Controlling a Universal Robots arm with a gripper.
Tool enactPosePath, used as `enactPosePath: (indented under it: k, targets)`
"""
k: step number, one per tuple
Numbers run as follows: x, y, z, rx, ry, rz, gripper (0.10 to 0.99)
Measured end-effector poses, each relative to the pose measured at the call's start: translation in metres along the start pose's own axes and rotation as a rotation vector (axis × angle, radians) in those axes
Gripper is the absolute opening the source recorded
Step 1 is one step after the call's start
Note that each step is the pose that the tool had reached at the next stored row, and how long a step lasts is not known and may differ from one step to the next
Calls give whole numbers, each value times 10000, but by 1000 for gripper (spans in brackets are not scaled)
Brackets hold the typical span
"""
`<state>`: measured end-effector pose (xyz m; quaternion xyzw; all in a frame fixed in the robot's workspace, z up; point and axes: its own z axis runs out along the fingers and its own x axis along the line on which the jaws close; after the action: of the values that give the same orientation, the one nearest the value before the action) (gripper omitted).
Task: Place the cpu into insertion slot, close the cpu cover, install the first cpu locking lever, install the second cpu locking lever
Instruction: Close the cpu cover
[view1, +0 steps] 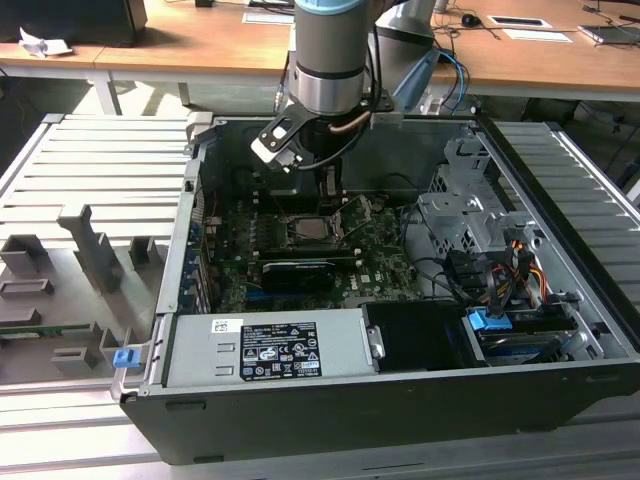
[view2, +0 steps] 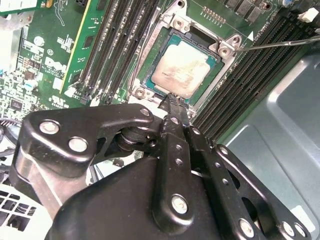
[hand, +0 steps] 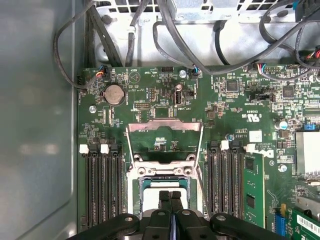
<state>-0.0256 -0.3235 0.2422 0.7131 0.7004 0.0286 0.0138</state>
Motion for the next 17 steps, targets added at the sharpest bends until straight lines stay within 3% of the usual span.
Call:
enactPosePath:
  k: [17]
  targets:
    - [2, 82, -20, 14, -2, 1, 106]
